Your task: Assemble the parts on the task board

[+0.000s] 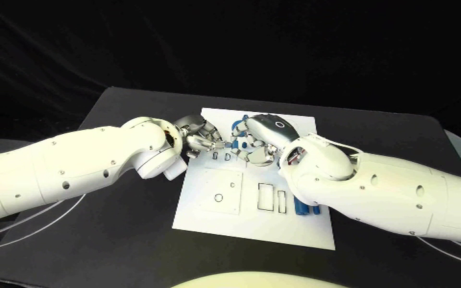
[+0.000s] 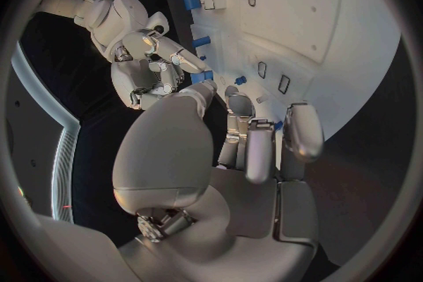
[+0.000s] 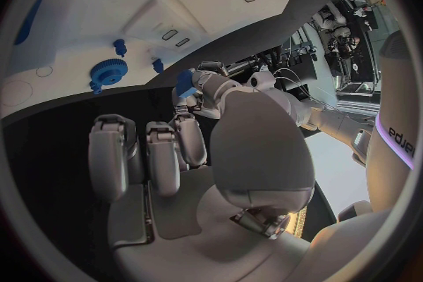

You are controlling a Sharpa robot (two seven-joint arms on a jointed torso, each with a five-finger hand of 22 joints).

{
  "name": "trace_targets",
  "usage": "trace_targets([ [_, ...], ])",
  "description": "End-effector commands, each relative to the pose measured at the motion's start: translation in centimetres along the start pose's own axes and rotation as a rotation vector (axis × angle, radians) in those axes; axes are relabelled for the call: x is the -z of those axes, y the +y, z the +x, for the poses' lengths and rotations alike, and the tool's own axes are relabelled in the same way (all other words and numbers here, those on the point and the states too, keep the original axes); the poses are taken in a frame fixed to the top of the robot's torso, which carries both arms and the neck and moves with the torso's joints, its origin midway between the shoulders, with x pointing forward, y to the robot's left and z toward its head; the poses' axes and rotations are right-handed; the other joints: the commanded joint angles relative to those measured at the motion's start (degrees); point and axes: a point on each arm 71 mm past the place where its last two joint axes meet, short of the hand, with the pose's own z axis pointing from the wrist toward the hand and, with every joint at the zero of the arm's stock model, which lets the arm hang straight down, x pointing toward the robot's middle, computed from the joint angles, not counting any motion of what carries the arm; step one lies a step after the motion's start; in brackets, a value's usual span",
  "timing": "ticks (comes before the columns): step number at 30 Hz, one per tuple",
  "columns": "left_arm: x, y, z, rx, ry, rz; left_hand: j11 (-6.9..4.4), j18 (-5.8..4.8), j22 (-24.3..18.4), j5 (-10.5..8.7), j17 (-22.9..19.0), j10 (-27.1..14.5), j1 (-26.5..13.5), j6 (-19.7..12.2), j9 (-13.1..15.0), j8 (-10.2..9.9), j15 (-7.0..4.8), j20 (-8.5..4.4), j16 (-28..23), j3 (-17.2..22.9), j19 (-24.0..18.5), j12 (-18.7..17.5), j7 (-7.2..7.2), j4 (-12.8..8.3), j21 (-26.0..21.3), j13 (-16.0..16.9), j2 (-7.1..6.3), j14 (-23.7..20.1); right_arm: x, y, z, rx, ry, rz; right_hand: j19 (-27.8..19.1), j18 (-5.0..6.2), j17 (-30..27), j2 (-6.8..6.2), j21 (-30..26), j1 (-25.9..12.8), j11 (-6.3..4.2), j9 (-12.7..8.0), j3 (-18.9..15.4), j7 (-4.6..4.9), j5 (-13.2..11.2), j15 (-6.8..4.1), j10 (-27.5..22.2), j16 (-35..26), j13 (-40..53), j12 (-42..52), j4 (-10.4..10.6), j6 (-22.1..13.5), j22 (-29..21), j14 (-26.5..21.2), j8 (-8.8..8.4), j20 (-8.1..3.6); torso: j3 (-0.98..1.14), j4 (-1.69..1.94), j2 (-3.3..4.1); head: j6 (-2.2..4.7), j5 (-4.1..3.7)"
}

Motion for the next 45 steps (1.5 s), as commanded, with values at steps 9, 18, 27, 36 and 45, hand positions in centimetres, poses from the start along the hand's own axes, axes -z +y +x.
trace_targets([
  [9,0.0,-0.4,0.4,0.000,0.018,0.017,-0.11,-0.98,0.0,0.04,7.5,0.2,0.6,-0.2,0.0,0.2,-0.22,-0.15,0.3,-0.3,0.3,0.3,-0.16,0.1,0.2,0.0,-0.15,3.4,-0.1,0.4,0.1,0.007,0.001,-0.016,2.2,-0.70,13.3,0.44,0.4,0.5,-0.13,0.1,0.4,-0.32,0.3,-0.01,0.5,0.2,2.3,0.3,-0.1,0.7,10.7,5.5,0.22,0.00,-0.03,-0.05,0.01,0.02,-0.03],
  [18,0.0,-0.4,0.3,0.000,0.014,0.015,-0.11,-1.01,0.1,0.07,7.4,0.2,0.7,-0.2,0.0,0.2,-0.23,-0.15,0.3,-0.3,0.4,0.3,-0.15,0.1,0.2,0.0,-0.18,3.4,-0.1,0.3,0.1,0.011,0.010,-0.012,2.2,-0.70,13.2,0.45,0.4,0.6,-0.14,0.1,0.4,-0.33,0.3,-0.02,0.5,0.2,2.4,0.4,-0.1,0.8,10.7,5.5,0.24,-0.01,-0.05,0.05,-0.03,-0.07,-0.10],
  [27,0.1,0.1,-0.3,0.000,-0.006,0.006,-0.12,-1.00,0.0,0.29,7.4,0.0,1.3,-0.2,0.0,0.2,-0.23,-0.15,0.3,-0.3,0.4,0.2,-0.17,0.1,0.2,-0.2,-0.06,3.4,-0.2,-0.1,0.3,0.019,0.021,0.000,2.2,-0.70,13.2,0.45,0.4,0.6,-0.14,0.1,0.4,-0.33,0.3,-0.02,0.5,0.2,2.4,0.4,-0.1,0.8,10.7,5.5,0.24,-0.01,-0.09,0.02,-0.07,0.04,-0.20],
  [36,0.4,1.1,-1.6,0.010,-0.048,-0.002,-0.13,-0.96,-0.1,0.52,7.2,-0.1,1.9,-0.3,-0.1,0.2,-0.25,-0.15,0.2,-0.1,0.2,0.0,-0.19,0.1,0.1,-0.4,0.12,3.3,-0.8,-0.7,0.8,0.026,0.034,0.017,2.2,-0.70,13.3,0.47,0.4,0.6,-0.16,0.2,0.4,-0.35,0.2,-0.04,0.6,0.2,2.4,0.4,-0.2,0.8,10.7,5.5,0.27,-0.03,-0.13,0.07,0.03,0.09,-0.39],
  [45,0.9,1.1,-2.8,0.093,-0.111,0.037,0.47,-0.28,-3.2,0.62,4.1,-3.7,2.2,-1.4,-0.5,-0.7,0.23,-0.07,-1.6,-0.3,-2.3,-3.7,0.52,0.3,-1.5,-5.7,0.16,2.1,-1.4,-1.2,1.9,0.036,0.065,0.037,2.1,-0.68,13.3,0.48,0.3,0.6,-0.17,0.2,0.4,-0.36,0.2,-0.05,0.5,0.2,2.3,0.3,-0.2,0.8,10.6,5.5,0.27,-0.03,-0.17,0.13,-0.09,-0.08,-0.43],
])
